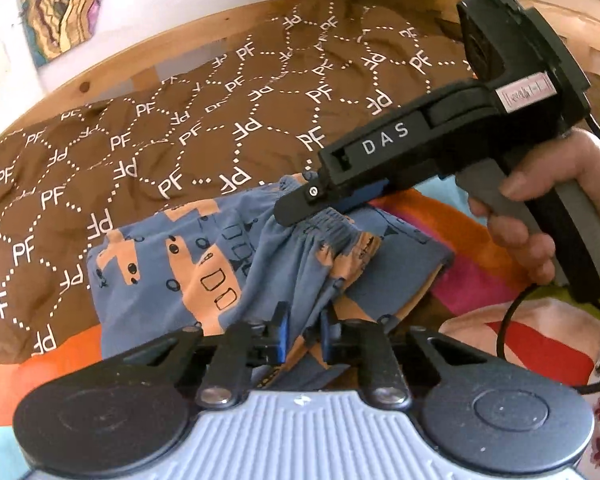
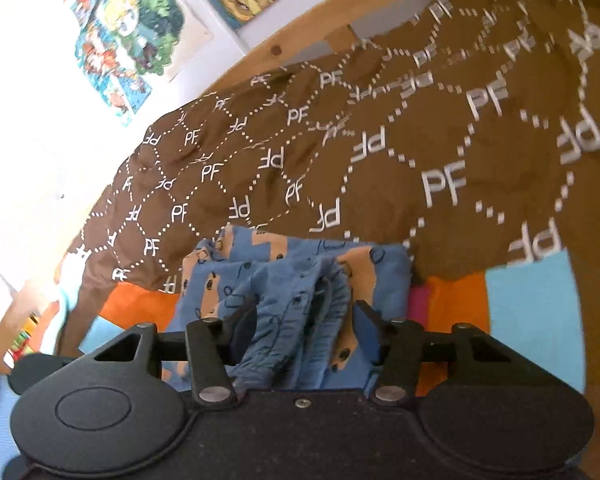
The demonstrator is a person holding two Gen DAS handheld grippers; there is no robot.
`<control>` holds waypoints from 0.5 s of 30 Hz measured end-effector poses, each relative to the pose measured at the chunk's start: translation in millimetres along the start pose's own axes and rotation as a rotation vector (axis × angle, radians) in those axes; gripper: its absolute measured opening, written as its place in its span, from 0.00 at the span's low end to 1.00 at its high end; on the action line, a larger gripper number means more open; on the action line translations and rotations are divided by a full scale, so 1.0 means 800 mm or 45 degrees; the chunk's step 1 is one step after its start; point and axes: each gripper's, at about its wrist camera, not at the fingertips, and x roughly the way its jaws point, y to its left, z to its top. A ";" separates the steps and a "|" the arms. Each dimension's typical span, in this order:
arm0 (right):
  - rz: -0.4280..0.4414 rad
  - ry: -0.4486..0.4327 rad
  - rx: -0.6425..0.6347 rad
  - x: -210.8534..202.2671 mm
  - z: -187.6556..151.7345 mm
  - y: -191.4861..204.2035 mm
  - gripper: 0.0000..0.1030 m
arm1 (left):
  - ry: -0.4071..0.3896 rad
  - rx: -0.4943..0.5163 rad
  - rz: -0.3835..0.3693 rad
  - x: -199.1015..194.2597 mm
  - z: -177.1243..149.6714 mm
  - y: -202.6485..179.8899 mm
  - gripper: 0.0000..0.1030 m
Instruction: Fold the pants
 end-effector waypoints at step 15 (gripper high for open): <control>-0.051 -0.049 -0.019 -0.006 -0.007 0.012 0.10 | -0.019 -0.069 0.014 -0.011 0.003 0.000 0.05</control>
